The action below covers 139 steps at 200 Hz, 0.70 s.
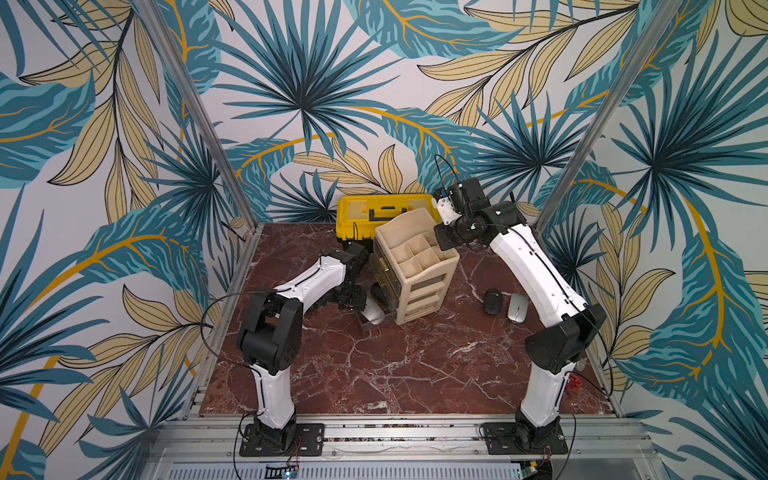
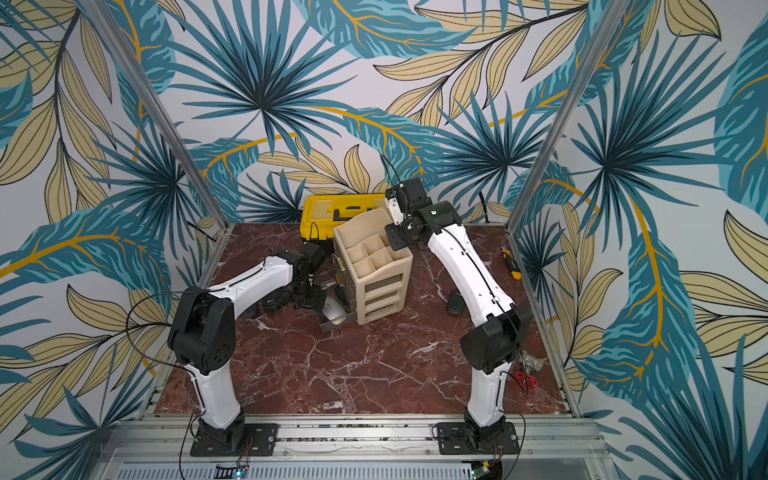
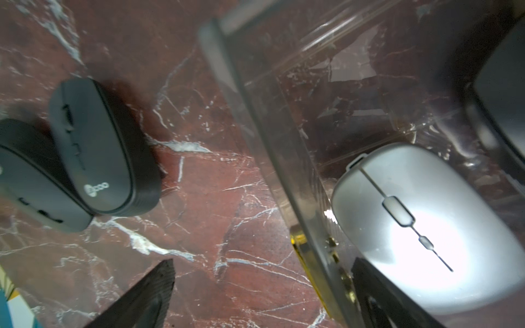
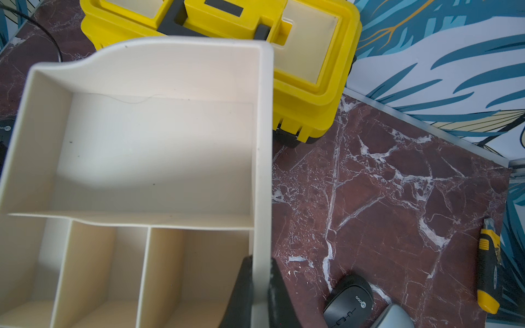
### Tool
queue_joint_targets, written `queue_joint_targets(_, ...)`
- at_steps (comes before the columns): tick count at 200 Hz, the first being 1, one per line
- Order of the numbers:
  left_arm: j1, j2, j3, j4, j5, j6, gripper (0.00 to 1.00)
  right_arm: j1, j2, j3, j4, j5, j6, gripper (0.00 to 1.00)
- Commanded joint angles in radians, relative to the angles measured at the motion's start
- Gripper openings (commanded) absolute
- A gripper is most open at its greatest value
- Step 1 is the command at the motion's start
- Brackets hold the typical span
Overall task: Take the mice out of the drawer
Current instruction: Open the drawer in the storage box.
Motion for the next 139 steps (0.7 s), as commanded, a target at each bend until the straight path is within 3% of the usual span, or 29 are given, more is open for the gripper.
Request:
queue_joint_targets(1, 0.02, -0.008, 0.027, -0.154, -0.134, 0.049, 1.0, -0.024, 0.013, -0.006, 0.052, 0.123, -0.057, 0.0)
queue_joint_targets(37, 0.017, -0.01, 0.043, -0.137, -0.042, 0.069, 1.0, -0.015, -0.001, -0.024, 0.076, 0.07, -0.06, 0.0)
queue_joint_targets(60, 0.009, 0.027, 0.039, -0.14, -0.079, 0.055, 1.0, -0.01, -0.01, -0.035, 0.083, 0.075, -0.064, 0.0)
queue_joint_targets(82, 0.01, 0.035, 0.01, -0.082, -0.043, 0.041, 0.98, -0.01, -0.01, -0.037, 0.077, 0.077, -0.067, 0.0)
queue_joint_targets(101, 0.01, 0.025, -0.005, -0.037, -0.005, 0.021, 0.87, -0.011, -0.013, -0.042, 0.077, 0.074, -0.066, 0.0)
queue_joint_targets(139, 0.009, 0.025, 0.001, -0.02, 0.021, 0.001, 0.46, -0.01, -0.014, -0.043, 0.078, 0.077, -0.067, 0.0)
